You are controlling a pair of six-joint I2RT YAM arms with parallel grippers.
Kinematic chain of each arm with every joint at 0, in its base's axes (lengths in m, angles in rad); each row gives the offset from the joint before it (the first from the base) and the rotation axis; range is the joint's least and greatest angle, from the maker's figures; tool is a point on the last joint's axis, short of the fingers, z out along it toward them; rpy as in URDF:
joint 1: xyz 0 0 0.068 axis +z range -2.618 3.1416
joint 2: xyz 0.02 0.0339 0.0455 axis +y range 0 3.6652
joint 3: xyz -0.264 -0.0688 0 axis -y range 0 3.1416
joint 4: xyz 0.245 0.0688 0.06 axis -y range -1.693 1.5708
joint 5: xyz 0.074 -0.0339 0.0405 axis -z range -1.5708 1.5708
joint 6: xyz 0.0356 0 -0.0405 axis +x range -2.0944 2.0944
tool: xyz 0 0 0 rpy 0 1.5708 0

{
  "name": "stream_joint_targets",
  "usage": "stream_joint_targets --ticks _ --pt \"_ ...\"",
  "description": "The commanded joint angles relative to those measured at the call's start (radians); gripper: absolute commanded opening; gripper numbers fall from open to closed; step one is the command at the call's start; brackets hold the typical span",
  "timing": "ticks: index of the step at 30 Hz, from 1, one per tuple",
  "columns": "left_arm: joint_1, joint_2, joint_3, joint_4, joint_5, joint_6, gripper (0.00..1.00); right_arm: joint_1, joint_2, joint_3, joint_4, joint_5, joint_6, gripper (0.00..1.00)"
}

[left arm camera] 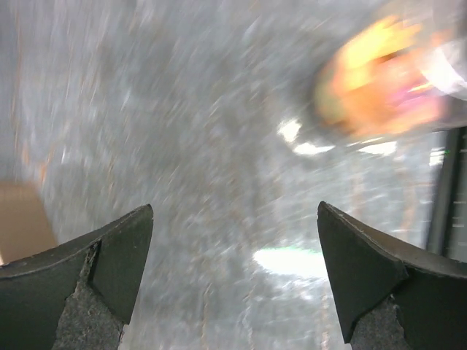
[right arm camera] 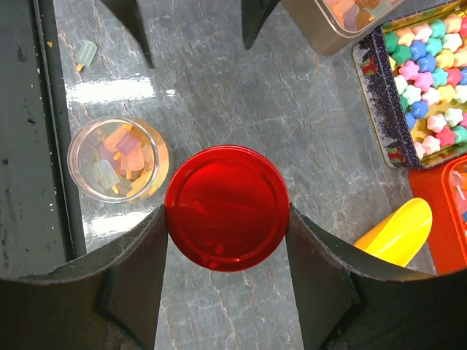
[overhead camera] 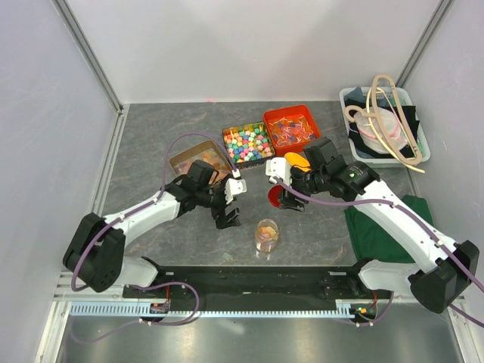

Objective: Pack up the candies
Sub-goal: Move the storage box to the center of the board, then close the bottle lid on the packing bottle.

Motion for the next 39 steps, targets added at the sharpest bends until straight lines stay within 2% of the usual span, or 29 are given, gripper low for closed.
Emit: stream_joint_targets --ticks 1,8,12,18,20,27,30,33,39 --pt "-0.007 -0.05 -0.027 0.025 0.224 0.047 1.0 0.002 -0.031 -0.003 0.019 0.006 -0.015 0.65" --pt "-0.03 -0.103 -0.082 0.061 0.29 0.07 1.0 0.0 -0.043 -0.014 0.02 0.028 -0.019 0.65" --pt "-0.093 -0.117 -0.112 0.127 0.285 0.033 1.0 0.002 -0.042 -0.015 0.02 0.03 -0.019 0.65" --pt "-0.162 -0.091 -0.226 0.389 0.255 -0.01 1.0 0.002 -0.028 -0.025 0.022 0.024 -0.028 0.65" --pt "-0.173 -0.071 -0.234 0.428 0.235 -0.023 1.0 0.002 -0.028 -0.031 0.02 0.025 -0.029 0.65" --pt "-0.174 0.009 -0.293 0.69 0.215 -0.1 0.99 0.002 -0.029 -0.035 0.016 0.03 -0.038 0.65" --pt "-0.174 0.062 -0.293 0.75 0.195 -0.12 1.0 0.002 -0.028 -0.037 0.014 0.033 -0.04 0.65" --pt "-0.174 0.11 -0.29 0.779 0.219 -0.134 0.99 0.002 -0.025 -0.038 0.009 0.033 -0.043 0.65" --pt "-0.177 0.174 -0.334 0.946 0.296 -0.151 1.0 0.002 -0.016 -0.04 0.006 0.038 -0.048 0.65"
